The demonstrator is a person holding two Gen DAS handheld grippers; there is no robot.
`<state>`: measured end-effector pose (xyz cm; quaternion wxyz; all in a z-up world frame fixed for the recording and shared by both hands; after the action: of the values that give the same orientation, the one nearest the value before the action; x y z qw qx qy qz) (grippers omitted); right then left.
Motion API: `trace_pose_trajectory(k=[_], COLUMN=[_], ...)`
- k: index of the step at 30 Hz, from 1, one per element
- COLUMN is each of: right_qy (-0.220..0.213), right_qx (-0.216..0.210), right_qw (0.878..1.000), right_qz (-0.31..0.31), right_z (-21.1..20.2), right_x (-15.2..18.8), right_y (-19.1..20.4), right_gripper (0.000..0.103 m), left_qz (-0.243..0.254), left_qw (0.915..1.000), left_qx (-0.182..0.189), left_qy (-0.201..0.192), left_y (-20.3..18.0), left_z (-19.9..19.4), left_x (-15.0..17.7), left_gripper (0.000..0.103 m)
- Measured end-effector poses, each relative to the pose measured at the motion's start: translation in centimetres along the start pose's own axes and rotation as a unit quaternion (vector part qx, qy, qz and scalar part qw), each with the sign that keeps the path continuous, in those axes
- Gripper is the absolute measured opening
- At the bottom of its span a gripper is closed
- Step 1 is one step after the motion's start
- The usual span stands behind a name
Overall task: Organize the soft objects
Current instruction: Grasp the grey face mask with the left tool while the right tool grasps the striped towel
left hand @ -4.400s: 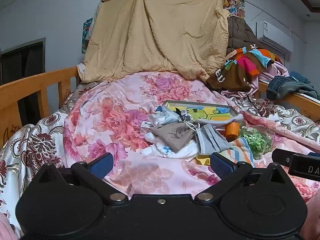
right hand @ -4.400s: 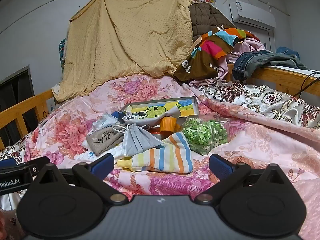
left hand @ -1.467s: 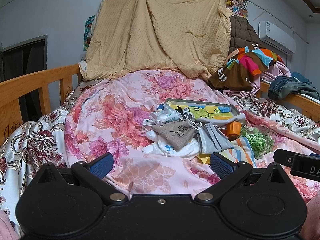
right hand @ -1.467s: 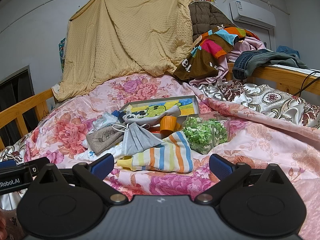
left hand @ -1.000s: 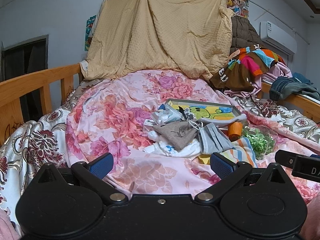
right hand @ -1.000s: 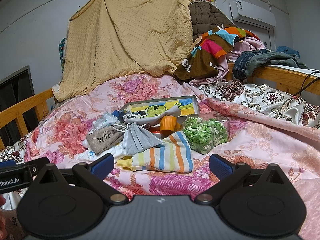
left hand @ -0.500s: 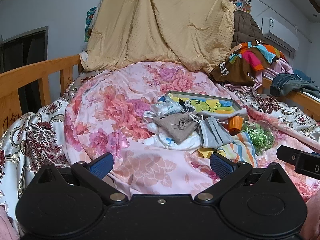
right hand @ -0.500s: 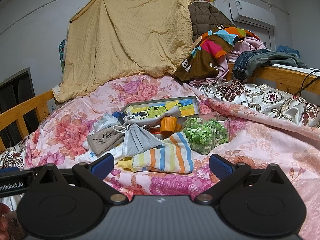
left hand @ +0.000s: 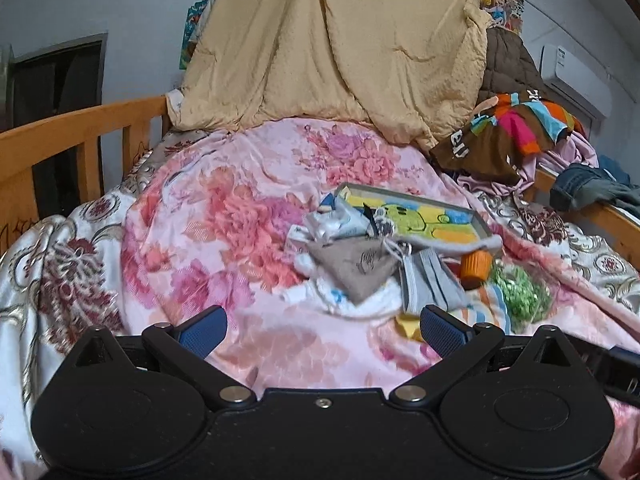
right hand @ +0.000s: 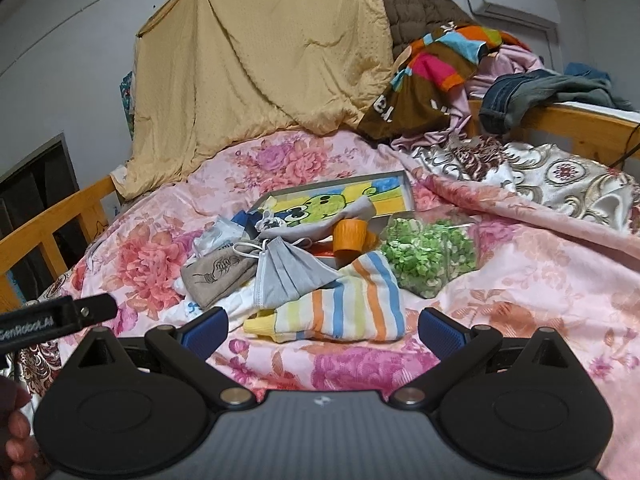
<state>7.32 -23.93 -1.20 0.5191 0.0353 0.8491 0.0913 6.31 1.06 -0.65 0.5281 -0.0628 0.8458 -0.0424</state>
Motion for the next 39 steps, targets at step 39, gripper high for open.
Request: trace_pose_trajectory(k=[39], right_qy=[0.151], right_qx=[-0.102], right_qw=[0.977], right_qz=[-0.107], right_z=[15.5], right_x=[-1.6], right_y=[-5.3], right_gripper=[0.103], left_qz=[0.067], left_qw=[0.9525], left_qx=[0.268], left_qy=[0.128], left_y=[-7.3], left_z=[19.4], left_x=[-2.9], left_gripper=[0.102])
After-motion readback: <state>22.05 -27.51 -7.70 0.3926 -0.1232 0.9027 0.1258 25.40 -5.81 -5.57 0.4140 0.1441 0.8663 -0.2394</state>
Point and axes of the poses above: each gripper's, at about its wrist camera, not at the fingertips, and z roughly the way its jaws point, y to its left, x to its underside, the point moved 3 cm from there along z, roughly the way its jaws point
